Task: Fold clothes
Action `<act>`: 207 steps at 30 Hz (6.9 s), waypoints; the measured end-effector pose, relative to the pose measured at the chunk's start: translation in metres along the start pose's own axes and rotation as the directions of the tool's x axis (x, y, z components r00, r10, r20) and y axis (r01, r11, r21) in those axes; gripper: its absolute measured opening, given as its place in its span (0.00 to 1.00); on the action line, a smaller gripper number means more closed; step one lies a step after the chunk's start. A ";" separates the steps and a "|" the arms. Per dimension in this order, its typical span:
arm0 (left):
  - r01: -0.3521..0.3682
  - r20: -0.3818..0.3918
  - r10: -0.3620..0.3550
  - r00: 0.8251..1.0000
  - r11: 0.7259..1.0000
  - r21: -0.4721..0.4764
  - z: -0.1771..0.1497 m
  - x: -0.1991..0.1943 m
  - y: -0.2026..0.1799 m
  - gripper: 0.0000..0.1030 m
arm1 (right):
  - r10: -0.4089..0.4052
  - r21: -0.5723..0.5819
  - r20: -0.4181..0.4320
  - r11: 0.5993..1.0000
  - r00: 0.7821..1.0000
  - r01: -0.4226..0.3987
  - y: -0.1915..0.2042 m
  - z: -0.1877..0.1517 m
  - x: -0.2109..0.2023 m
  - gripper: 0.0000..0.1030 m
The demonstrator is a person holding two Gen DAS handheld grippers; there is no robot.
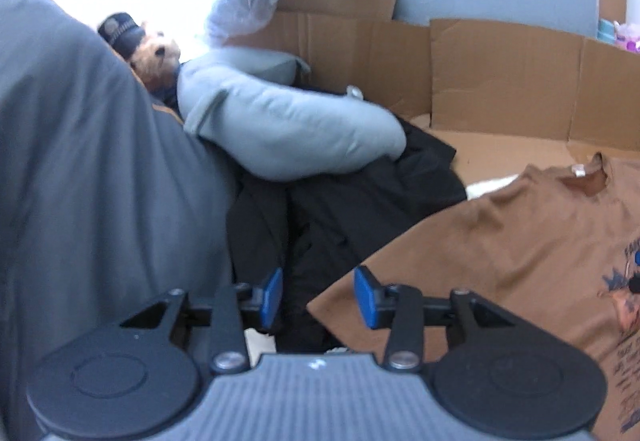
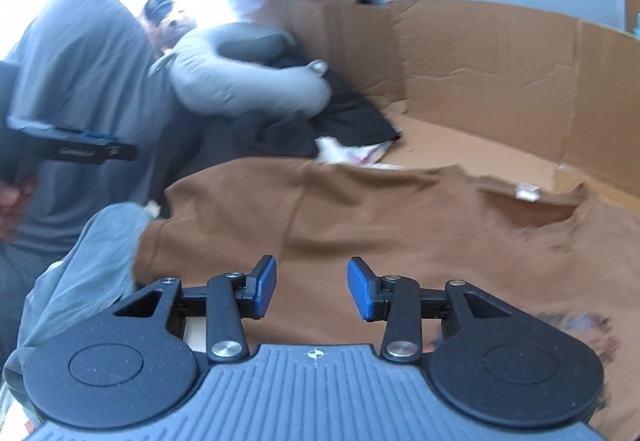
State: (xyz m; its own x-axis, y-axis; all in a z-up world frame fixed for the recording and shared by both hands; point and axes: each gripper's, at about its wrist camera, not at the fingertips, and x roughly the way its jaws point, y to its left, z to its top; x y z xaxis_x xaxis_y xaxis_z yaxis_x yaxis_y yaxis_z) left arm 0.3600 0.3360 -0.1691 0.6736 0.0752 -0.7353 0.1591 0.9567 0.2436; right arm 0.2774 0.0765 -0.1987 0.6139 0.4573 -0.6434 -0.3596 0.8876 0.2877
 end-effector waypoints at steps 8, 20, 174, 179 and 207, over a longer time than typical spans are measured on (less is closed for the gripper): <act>0.081 -0.018 -0.082 0.997 0.996 -0.037 -0.026 0.047 0.026 0.43 | 0.069 -0.027 0.016 0.997 0.998 -0.068 0.063 -0.028 0.027 0.45; 0.191 -0.034 -0.195 0.980 0.978 -0.086 -0.041 0.076 0.049 0.43 | 0.148 -0.037 -0.029 0.988 0.989 -0.149 0.122 -0.029 0.077 0.48; 0.132 0.015 -0.131 0.991 0.980 -0.151 -0.096 -0.315 -0.147 0.77 | -0.433 0.375 0.139 0.855 0.891 0.357 -0.125 -0.112 -0.517 0.73; 0.114 -0.064 -0.126 0.990 0.980 -0.164 -0.121 -0.286 -0.157 0.73 | -0.451 0.425 0.082 0.822 0.889 0.378 -0.145 -0.150 -0.490 0.73; 0.117 -0.295 -0.179 0.939 0.969 -0.217 -0.219 -0.163 -0.166 0.60 | -0.404 0.287 -0.306 0.824 0.862 0.488 -0.185 -0.266 -0.364 0.73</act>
State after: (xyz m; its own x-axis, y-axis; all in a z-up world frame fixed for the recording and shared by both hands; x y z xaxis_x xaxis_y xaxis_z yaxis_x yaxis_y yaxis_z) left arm 0.0658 0.2265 -0.2281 0.3908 -0.0181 -0.9203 0.0767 0.9970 0.0130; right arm -0.0658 -0.2690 -0.2064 0.4591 0.0192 -0.8882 0.2048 0.9705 0.1268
